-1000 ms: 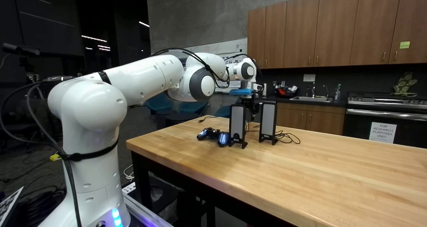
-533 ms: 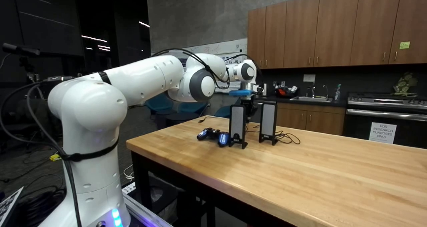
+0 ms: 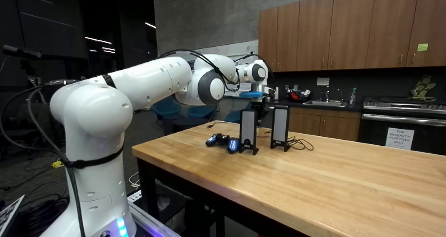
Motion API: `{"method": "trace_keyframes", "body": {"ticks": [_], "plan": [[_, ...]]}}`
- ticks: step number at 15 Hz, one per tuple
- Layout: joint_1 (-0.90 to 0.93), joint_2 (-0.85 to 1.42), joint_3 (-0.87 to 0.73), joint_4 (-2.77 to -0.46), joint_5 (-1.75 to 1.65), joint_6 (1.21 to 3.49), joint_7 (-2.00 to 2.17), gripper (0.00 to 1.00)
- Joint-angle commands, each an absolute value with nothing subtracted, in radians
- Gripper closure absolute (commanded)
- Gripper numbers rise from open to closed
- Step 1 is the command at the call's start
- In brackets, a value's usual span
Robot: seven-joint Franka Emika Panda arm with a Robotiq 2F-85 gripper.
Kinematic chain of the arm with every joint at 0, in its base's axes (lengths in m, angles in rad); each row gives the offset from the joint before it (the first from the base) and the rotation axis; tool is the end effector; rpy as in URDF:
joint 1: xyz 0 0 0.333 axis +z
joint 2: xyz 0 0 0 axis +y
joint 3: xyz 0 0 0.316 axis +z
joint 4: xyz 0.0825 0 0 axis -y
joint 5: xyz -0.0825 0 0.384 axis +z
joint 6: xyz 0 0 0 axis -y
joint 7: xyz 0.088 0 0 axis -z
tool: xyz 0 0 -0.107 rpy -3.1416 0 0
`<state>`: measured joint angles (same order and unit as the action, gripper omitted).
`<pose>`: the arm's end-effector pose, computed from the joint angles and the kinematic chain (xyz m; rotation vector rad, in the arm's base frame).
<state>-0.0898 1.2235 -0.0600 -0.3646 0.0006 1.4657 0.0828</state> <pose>0.7800 -0.0869 0.3223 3.0669 -0.3022 -0.1891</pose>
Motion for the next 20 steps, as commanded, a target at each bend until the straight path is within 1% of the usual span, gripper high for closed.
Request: {"method": "trace_keyframes", "body": {"ticks": [1,6,12,14,15,16,17,18,19,20], "plan": [[-0.108,1.179,-0.052,-0.381,-0.004,1.485,0.062,0.99],[-0.139,1.156,-0.048,-0.383,0.001,1.533,0.045,0.99],[-0.162,1.169,-0.055,-0.39,-0.017,1.575,-0.072,0.99],[-0.167,1.224,-0.059,-0.304,-0.011,1.55,-0.115,0.99],[-0.166,1.187,-0.055,-0.374,-0.02,1.58,-0.124,0.99],[-0.164,1.18,-0.056,-0.39,-0.021,1.589,-0.124,0.99],[-0.164,1.225,-0.064,-0.318,-0.014,1.565,-0.118,0.99],[-0.163,1.228,-0.064,-0.318,-0.013,1.564,-0.115,0.99],[-0.161,1.19,-0.058,-0.389,-0.022,1.598,-0.114,0.99],[-0.161,1.192,-0.059,-0.389,-0.024,1.603,-0.114,0.99]]}}
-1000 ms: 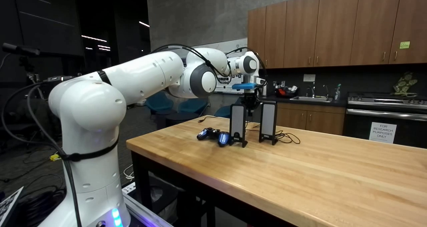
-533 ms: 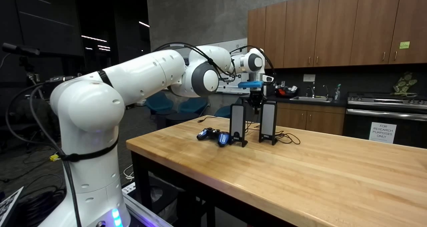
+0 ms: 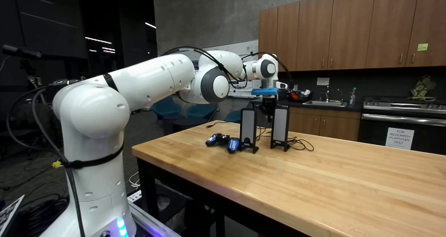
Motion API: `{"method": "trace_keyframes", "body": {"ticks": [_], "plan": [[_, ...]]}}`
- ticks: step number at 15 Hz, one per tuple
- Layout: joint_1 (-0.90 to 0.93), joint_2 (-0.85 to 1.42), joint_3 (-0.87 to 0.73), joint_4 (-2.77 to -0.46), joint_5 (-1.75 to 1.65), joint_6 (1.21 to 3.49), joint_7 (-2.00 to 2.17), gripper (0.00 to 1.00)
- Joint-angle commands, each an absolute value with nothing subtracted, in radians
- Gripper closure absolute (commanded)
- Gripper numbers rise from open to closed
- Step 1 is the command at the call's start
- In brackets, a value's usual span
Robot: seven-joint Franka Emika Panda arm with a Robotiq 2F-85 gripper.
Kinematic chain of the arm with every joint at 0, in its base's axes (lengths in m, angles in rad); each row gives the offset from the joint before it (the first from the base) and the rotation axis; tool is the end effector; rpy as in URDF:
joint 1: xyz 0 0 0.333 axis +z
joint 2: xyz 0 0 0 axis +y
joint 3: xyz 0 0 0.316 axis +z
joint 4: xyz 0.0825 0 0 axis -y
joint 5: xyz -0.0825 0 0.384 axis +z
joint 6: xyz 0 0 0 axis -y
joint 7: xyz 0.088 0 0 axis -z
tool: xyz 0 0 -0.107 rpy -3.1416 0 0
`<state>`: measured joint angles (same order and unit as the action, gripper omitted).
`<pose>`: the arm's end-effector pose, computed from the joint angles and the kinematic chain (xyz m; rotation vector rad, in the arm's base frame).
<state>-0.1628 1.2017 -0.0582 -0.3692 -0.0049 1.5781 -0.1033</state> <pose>0.7839 -0.1455 0.3466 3.0794 -0.1237 -0.0012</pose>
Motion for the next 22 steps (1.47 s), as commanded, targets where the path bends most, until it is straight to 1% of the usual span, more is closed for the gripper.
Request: {"method": "trace_keyframes", "body": {"ticks": [1,2,3,4,10,11,12,13,14,15,16,17,18,19,22], "plan": [[-0.162,1.211,-0.062,-0.356,-0.028,1.598,-0.115,0.99],[-0.161,1.239,-0.069,-0.31,-0.025,1.585,-0.119,0.99],[-0.163,1.203,-0.064,-0.375,-0.034,1.613,-0.122,0.99],[-0.163,1.197,-0.063,-0.386,-0.035,1.617,-0.125,0.99],[-0.174,1.206,-0.062,-0.369,-0.048,1.586,-0.143,0.99],[-0.175,1.229,-0.065,-0.331,-0.046,1.569,-0.147,0.99],[-0.178,1.204,-0.063,-0.377,-0.049,1.581,-0.15,0.99],[-0.18,1.229,-0.065,-0.336,-0.046,1.562,-0.15,0.84],[-0.182,1.209,-0.065,-0.372,-0.051,1.572,-0.15,0.73],[-0.184,1.232,-0.069,-0.334,-0.051,1.556,-0.148,0.67],[-0.186,1.211,-0.068,-0.374,-0.055,1.57,-0.148,0.6],[-0.188,1.215,-0.07,-0.367,-0.058,1.568,-0.145,0.55],[-0.19,1.24,-0.073,-0.324,-0.061,1.552,-0.138,0.47],[-0.191,1.212,-0.073,-0.375,-0.063,1.572,-0.133,0.41],[-0.197,1.221,-0.073,-0.361,-0.062,1.587,-0.126,0.21]]}}
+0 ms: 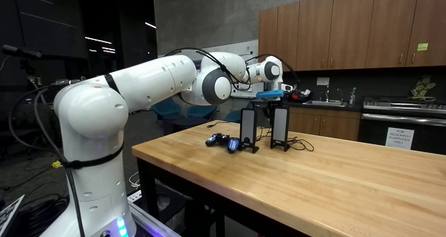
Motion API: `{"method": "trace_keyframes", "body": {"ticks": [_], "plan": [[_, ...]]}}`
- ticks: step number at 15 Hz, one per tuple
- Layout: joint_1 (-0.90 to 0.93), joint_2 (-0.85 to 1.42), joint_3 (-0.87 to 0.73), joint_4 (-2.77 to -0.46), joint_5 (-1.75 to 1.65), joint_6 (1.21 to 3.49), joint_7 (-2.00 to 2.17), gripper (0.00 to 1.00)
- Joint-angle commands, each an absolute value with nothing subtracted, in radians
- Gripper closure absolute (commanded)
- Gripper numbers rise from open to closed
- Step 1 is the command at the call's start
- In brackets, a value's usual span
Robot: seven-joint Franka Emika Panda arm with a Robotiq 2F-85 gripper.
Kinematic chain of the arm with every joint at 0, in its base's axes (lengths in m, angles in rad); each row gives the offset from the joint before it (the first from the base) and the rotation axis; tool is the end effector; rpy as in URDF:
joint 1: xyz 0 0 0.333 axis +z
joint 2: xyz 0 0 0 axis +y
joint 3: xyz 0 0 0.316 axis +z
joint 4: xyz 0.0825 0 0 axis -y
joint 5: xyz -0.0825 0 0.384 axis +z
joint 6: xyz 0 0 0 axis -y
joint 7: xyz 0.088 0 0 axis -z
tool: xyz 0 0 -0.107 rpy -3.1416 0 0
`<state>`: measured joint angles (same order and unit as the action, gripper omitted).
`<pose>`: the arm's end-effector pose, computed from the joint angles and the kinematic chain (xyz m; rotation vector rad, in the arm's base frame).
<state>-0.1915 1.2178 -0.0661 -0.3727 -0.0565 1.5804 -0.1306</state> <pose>0.7780 -0.1755 0.3330 3.0235 -0.1259 -0.0449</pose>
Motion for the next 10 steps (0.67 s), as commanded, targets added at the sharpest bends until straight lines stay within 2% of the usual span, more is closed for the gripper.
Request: {"method": "trace_keyframes", "body": {"ticks": [1,2,4,10], "plan": [[-0.198,1.222,-0.072,-0.359,-0.061,1.597,-0.123,0.15],[-0.199,1.222,-0.069,-0.359,-0.056,1.606,-0.117,0.07],[-0.203,1.217,-0.063,-0.363,-0.046,1.607,-0.105,0.0],[-0.197,1.197,-0.058,-0.378,-0.034,1.589,-0.049,0.0]]}}
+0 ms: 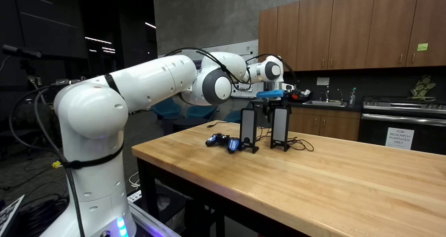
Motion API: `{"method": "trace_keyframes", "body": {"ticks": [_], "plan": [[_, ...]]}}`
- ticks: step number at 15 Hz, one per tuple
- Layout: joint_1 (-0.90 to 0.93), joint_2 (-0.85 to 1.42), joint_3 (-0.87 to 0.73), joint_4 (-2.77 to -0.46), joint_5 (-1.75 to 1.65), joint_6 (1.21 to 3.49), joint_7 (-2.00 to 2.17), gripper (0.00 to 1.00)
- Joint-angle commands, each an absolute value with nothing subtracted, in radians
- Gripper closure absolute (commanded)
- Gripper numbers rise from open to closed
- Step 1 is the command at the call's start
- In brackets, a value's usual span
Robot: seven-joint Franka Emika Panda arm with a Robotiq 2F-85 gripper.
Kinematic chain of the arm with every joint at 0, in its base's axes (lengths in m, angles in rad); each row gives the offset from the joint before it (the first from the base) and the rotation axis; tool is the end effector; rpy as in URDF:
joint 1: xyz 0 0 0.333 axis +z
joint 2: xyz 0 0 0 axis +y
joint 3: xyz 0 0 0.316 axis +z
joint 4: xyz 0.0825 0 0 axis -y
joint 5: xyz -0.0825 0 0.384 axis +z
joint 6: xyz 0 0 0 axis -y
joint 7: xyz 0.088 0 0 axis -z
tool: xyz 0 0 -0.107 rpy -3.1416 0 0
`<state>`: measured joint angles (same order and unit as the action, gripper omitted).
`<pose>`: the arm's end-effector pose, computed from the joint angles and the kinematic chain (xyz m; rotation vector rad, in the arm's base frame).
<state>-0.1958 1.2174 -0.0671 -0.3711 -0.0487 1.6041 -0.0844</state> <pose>0.7799 -0.1786 0.3361 3.0221 -0.2011 -0.0012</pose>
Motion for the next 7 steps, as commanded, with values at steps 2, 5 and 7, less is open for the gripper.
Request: {"method": "trace_keyframes", "body": {"ticks": [2,5,7], "plan": [[-0.195,1.187,-0.053,-0.386,-0.026,1.591,-0.035,0.0],[-0.19,1.177,-0.046,-0.388,-0.02,1.592,-0.025,0.0],[-0.188,1.19,-0.053,-0.391,-0.033,1.612,-0.04,0.0]]}}
